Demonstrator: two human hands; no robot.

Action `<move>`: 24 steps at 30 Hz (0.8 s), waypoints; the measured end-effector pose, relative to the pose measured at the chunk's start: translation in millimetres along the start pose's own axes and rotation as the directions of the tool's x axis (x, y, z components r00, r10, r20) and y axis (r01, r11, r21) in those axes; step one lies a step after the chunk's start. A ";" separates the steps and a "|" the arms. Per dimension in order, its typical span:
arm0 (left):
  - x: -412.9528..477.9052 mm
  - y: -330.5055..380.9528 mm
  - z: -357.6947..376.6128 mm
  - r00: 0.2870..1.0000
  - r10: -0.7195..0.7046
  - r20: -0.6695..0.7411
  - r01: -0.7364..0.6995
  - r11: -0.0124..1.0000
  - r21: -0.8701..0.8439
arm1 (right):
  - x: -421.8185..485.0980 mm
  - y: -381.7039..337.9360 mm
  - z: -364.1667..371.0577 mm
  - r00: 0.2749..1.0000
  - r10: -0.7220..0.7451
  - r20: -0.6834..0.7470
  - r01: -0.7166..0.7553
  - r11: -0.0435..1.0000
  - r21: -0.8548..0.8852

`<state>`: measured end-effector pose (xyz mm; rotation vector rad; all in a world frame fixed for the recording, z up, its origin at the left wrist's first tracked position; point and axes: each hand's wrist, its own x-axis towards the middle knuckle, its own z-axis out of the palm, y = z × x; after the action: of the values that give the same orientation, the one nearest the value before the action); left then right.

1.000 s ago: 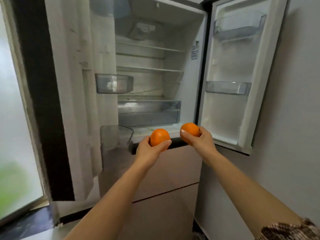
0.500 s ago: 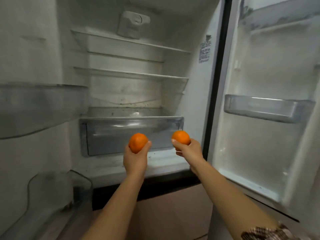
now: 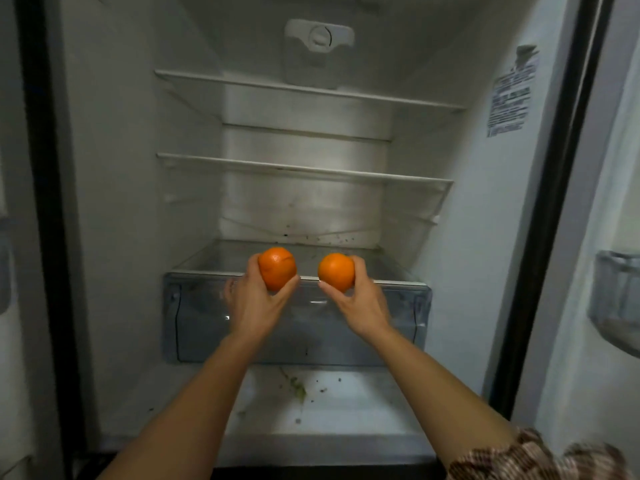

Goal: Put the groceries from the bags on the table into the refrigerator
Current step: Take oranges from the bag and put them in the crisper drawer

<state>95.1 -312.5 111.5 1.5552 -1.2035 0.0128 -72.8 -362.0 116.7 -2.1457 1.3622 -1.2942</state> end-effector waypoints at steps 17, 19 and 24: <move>6.4 35.1 -40.5 0.994 0.045 0.096 -0.079 0.916 0.393 | -11.0 -26.6 -40.5 0.991 -0.106 -0.079 0.095 0.987 -0.129; 4.6 41.4 -47.1 0.990 0.017 0.143 -0.078 0.896 0.437 | -18.2 -28.9 -43.6 0.993 -0.090 -0.073 0.081 0.990 -0.112; 2.1 48.5 -58.1 0.946 -0.109 0.306 -0.048 0.885 0.463 | -29.0 -36.6 -57.4 0.998 -0.049 -0.033 0.042 0.980 -0.197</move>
<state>95.7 -264.8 170.2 2.0580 -1.5114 0.0278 -102.4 -307.0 156.5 -2.3041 1.5219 -1.2710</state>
